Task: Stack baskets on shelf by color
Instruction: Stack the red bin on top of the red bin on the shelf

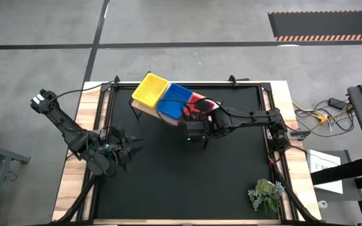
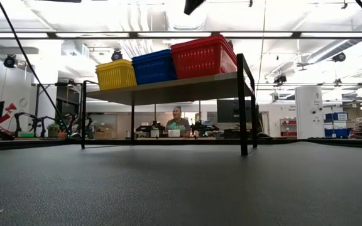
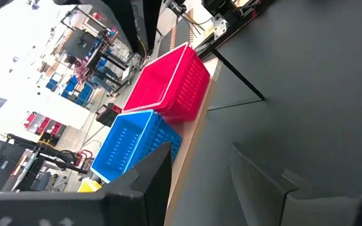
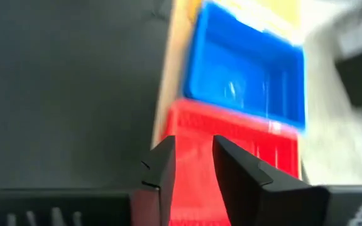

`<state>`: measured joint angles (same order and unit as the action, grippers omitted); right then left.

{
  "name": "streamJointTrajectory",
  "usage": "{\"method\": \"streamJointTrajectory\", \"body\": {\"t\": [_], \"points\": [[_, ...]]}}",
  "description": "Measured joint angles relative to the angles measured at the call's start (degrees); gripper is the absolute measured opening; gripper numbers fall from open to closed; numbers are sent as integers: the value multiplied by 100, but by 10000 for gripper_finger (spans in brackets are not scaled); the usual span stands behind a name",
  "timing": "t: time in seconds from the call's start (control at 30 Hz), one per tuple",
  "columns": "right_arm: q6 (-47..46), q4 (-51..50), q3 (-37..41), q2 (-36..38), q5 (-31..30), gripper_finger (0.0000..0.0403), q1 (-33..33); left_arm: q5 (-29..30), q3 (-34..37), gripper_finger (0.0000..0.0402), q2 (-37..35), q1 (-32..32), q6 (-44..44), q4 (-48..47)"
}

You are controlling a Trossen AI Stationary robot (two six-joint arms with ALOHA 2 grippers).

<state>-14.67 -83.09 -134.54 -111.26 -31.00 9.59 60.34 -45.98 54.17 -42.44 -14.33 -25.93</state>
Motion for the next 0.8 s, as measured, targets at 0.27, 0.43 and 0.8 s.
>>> {"method": "streamJointTrajectory", "body": {"t": [0.27, 0.43, 0.8], "points": [[1715, 1601, 623, -27, 972, 22, -357, 0, 7, 143, 0, 0, -2, 2], [1859, 1724, 1019, -28, 1257, 9, -668, 0, 14, 143, 0, -2, 2, 4], [1834, 1721, 1078, -4, 1303, 9, -904, 0, 26, 143, 0, -2, 20, 2]]}}
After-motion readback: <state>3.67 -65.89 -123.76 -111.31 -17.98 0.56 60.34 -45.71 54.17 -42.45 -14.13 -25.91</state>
